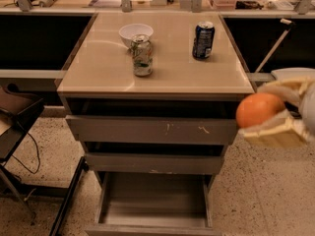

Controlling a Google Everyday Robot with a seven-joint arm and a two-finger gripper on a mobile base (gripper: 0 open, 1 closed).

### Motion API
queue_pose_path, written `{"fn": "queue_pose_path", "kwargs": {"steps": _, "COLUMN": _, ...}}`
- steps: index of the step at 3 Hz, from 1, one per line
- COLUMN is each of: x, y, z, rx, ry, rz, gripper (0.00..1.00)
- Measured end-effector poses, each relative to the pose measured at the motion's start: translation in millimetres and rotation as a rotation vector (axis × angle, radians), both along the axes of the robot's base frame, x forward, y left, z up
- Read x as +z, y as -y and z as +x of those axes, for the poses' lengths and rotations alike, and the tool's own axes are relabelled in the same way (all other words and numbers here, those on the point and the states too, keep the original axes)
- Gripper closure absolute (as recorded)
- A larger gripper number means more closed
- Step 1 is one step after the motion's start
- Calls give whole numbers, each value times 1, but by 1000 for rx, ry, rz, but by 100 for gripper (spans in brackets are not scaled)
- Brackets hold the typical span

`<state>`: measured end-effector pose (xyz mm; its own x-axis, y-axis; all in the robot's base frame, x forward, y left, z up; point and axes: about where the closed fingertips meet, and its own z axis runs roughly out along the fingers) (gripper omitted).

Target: Place orange into bottom drawer

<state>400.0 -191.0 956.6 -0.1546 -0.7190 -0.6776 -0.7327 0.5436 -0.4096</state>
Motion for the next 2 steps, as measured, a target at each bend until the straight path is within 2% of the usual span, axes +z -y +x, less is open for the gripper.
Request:
{"fn": "queue_pose_path", "kwargs": {"steps": 1, "x": -84, "y": 6, "z": -6, "rx": -71, "ry": -65, "rz": -17, "gripper": 100}}
{"fn": "queue_pose_path", "kwargs": {"steps": 2, "x": -206, "y": 9, "z": -16, "rx": -105, "ry": -259, "rz": -19, "gripper": 100}}
